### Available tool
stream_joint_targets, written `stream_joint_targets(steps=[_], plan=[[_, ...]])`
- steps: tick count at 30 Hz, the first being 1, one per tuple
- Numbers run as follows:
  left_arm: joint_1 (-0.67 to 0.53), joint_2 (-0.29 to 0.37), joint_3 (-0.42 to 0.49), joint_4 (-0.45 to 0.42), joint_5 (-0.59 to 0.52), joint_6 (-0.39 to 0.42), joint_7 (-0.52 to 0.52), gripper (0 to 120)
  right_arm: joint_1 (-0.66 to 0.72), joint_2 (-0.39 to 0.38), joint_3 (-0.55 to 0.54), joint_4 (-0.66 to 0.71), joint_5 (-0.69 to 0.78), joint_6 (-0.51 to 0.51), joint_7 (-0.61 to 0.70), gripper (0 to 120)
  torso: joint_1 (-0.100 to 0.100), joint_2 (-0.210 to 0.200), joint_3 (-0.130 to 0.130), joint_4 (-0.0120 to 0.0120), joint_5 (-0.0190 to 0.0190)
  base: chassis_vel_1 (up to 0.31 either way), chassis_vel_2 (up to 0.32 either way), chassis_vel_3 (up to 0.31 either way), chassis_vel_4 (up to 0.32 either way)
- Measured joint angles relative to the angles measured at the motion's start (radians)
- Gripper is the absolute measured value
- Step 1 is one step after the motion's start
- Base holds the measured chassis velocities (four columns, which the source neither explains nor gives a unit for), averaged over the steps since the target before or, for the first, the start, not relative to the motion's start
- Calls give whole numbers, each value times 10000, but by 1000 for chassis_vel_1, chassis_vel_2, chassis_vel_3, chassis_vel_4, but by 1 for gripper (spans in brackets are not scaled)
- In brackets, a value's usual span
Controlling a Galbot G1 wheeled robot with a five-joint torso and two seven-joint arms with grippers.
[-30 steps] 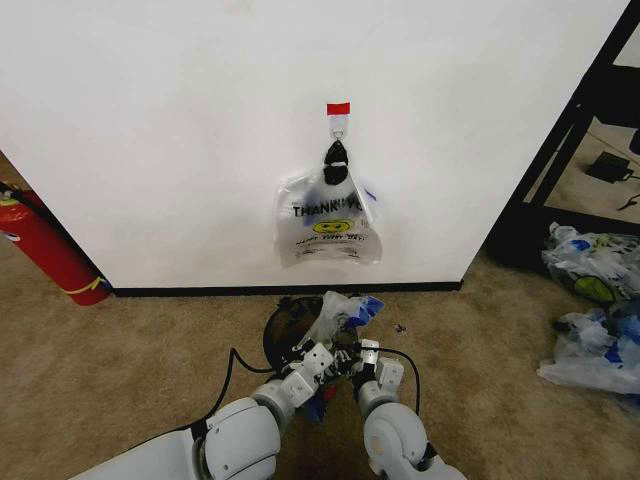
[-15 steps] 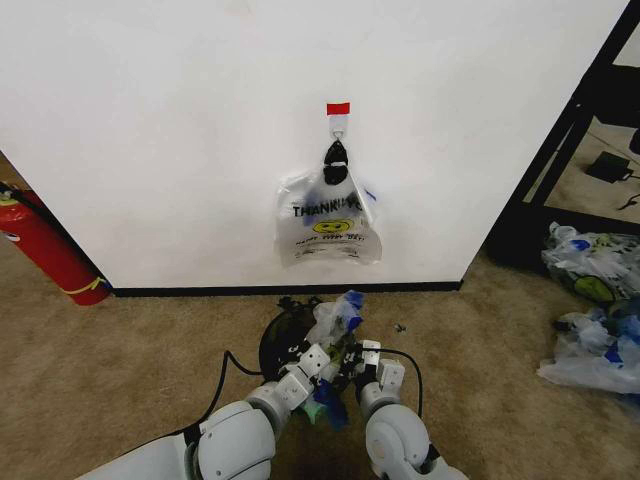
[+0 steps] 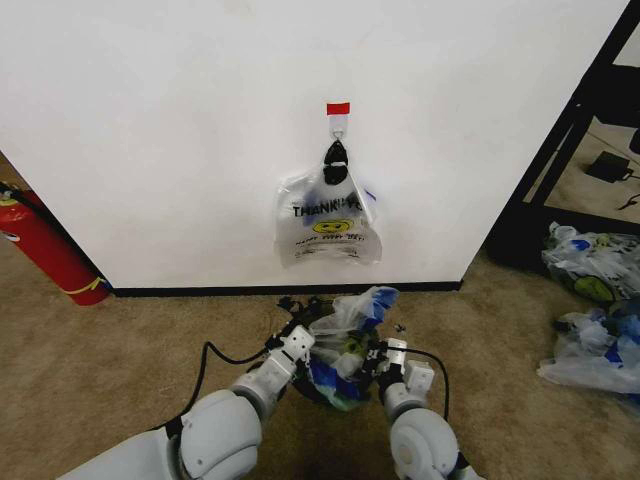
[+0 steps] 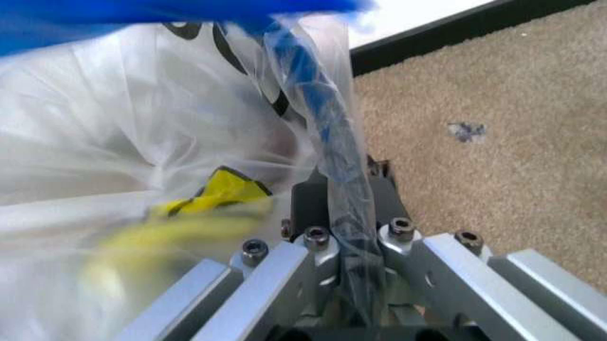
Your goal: Pick up the garbage bag from the wall and place it over the trash bin.
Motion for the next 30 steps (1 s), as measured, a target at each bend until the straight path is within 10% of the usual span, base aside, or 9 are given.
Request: stream_joint_targets(steps=[9,23,30], plan=[[464,403,-360,-326,-370,-178,208,7,-330,-59,268,435,34,46,-10,0,0,0,0,2,-1,0,0,0,0],[1118,1807,-2332,-2186,-106,-1263,1897,59,-379,28,416,334,45,174,-7,0,-1,0,0,4,2,0,0,0,0],[290,1923,-1613,-2154,849,-1671,3250,81,-198,-13,186,317,125,91,28,0,-1,0,0,6,3,0,0,0,0]])
